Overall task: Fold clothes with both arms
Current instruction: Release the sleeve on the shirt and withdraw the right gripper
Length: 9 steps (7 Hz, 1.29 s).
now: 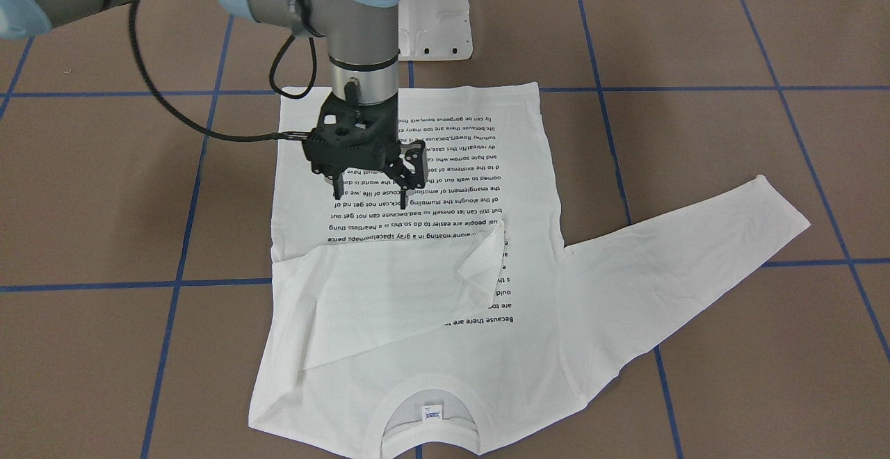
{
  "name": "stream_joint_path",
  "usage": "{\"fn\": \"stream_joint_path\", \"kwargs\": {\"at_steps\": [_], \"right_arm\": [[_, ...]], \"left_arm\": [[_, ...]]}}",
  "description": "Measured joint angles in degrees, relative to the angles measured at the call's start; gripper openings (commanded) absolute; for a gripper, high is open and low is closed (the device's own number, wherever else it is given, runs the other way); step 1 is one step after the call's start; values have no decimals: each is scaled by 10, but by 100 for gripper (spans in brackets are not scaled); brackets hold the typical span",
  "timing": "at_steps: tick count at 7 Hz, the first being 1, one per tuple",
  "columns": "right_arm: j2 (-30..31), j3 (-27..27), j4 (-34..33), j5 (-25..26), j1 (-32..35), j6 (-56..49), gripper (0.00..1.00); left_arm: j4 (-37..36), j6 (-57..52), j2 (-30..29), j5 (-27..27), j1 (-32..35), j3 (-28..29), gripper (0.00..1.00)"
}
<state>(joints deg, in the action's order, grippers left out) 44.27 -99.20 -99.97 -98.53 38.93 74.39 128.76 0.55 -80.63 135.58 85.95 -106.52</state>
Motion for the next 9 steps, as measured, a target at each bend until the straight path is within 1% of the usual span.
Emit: {"fn": "stream_joint_path", "kwargs": {"at_steps": [1, 2, 3, 5, 6, 7, 8, 9], "right_arm": [[58, -53, -9, -74, 62, -67, 100], [118, -95, -11, -136, 122, -143, 100], [177, -119, -11, -188, 180, -243, 100], [289, -132, -8, -269, 295, -463, 100], [342, -133, -1, -299, 341, -553, 100], [392, -133, 20, -317, 375, -615, 100], [433, -133, 52, -326, 395, -643, 100], [458, -132, 78, -330, 403, -652, 100]], "left_arm": [[7, 38, 2, -5, -27, 3, 100], [21, 75, 5, -17, -52, 9, 100], [64, 116, 9, -37, -77, 28, 100], [213, 195, 21, -77, -129, 102, 100], [261, 225, 31, -106, -163, 121, 100], [287, 252, 39, -138, -197, 128, 100], [302, 281, 47, -172, -233, 132, 100], [322, 312, 53, -204, -266, 143, 100]]}}
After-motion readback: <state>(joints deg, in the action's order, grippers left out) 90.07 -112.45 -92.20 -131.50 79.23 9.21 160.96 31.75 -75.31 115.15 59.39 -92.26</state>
